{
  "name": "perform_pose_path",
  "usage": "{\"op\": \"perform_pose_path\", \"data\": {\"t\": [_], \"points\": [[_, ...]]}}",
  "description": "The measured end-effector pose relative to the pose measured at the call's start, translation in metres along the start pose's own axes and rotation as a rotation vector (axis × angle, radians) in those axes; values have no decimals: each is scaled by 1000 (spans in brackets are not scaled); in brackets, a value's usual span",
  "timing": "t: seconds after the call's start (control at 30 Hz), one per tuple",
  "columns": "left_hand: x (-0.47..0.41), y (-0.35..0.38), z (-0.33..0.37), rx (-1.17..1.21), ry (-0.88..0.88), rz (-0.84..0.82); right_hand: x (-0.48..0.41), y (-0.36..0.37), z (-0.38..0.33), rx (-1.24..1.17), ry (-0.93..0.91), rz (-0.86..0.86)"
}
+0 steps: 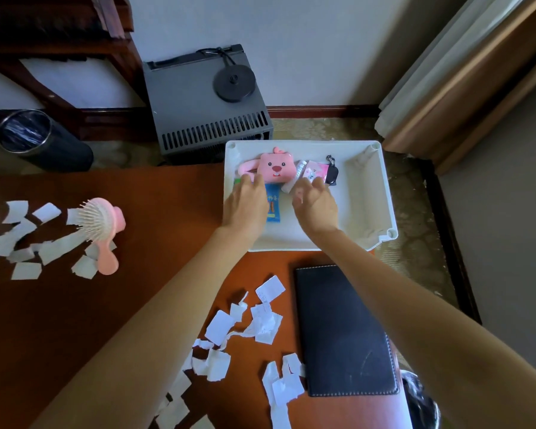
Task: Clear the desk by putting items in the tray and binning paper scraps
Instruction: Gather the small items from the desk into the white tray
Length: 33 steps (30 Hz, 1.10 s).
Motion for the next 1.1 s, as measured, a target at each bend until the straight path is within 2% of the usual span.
{"op": "perform_pose_path", "data": {"t": [0.1, 0.2, 0.3, 0.4, 0.5, 0.9, 1.0, 1.1], "points": [[-7, 25, 2, -57, -26, -152, -10, 4, 10, -186, 180, 57], [-14, 35, 3, -121, -24, -194, -19, 9, 8, -194, 190, 51], [-20, 39, 2, -173, -19, -206, -23, 12, 9, -98, 186, 74], [-22, 43, 2, -196, 0, -207, -24, 9, 5, -51, 154, 194], [-24, 43, 0, -166, -13, -196, -19, 5, 4, -115, 139, 324], [-20, 42, 5, -124, 33, -164, -20, 12, 16, -229, -32, 137], [-16, 38, 7, -89, 74, -167, -20, 9, 15, -182, -70, 90], [-10, 24, 9, -25, 112, -122, -12, -2, 13, -137, -74, 117]]}}
Point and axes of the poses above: each hand's wrist, its own x-axis away from the middle knuckle, its own y-axis out of the palm, z = x × y, the point moved 7 cm from there along -x, towards the middle knuckle, and after that the axes turned 9 degrees about -y, right-handed, at the moved point
